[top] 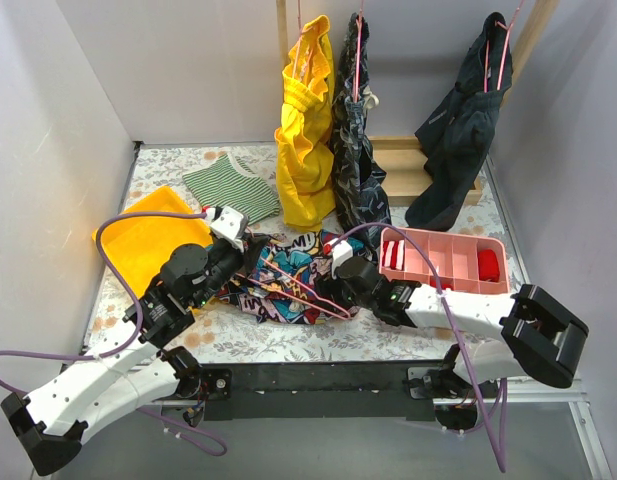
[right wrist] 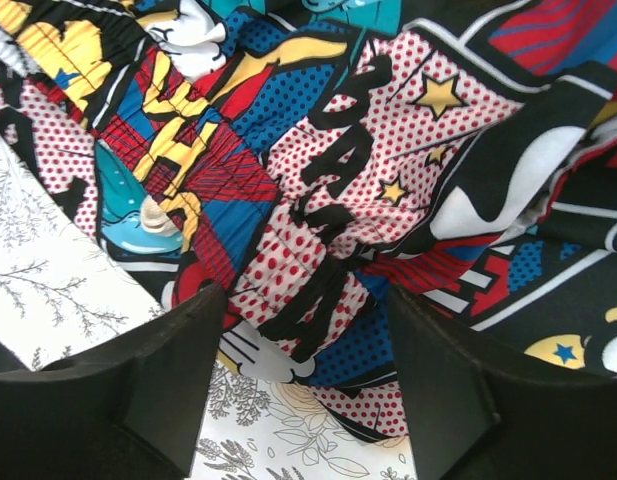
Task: Place the shorts on the hanger
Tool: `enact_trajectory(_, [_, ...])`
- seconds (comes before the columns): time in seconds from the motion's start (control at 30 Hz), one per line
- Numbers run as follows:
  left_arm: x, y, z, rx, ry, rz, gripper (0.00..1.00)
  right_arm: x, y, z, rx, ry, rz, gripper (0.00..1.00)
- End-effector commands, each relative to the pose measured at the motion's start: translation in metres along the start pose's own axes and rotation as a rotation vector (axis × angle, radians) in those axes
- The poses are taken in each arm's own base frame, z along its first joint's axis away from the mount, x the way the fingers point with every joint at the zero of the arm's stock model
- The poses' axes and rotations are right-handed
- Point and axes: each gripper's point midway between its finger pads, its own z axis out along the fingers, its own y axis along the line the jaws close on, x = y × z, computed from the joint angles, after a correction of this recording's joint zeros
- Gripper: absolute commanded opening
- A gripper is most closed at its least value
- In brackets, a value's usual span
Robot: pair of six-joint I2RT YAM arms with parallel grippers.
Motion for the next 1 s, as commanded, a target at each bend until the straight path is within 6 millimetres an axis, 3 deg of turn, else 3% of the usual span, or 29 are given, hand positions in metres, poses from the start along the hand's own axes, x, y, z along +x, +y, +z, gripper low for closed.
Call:
enact_trajectory(0.0, [-0.015,0.001,0.0,-0.004,-0.045,0.02,0.0,-0.018,-0.003,0.001,0.052,-0.037,-0.015,0.71])
enact_trajectory(0.2, [-0.017,0.005,0.0,-0.025,-0.068,0.029,0.0,-0.027,-0.009,-0.003,0.094,-0.065,0.003,0.55])
enact_trajectory(0.23, [-0.019,0.006,0.0,-0.029,-0.075,0.031,0.0,-0.033,-0.008,-0.006,0.096,-0.082,0.006,0.5])
enact_trajectory(0.27, [-0.02,0.007,0.0,-0.035,-0.079,0.034,0.0,-0.036,-0.009,-0.007,0.102,-0.094,0.009,0.39])
enact_trajectory(0.37, [-0.02,0.009,0.002,-0.042,-0.086,0.056,0.0,-0.05,-0.008,-0.013,0.104,-0.129,0.023,0.23])
enact_trajectory(0.47, [-0.017,0.016,0.003,-0.074,-0.115,0.101,0.0,-0.06,-0.009,-0.018,0.102,-0.145,0.039,0.11])
enact_trajectory(0.5, [-0.007,0.023,0.003,-0.104,-0.107,0.12,0.0,-0.061,-0.009,-0.02,0.101,-0.15,0.043,0.09])
enact_trajectory(0.57, [-0.017,0.029,0.001,-0.136,-0.177,0.146,0.0,-0.065,-0.009,-0.024,0.078,-0.16,0.059,0.03])
enact_trajectory(0.97, [-0.031,0.078,0.005,-0.441,-0.276,0.223,0.0,-0.071,-0.015,-0.053,0.043,-0.143,0.096,0.01])
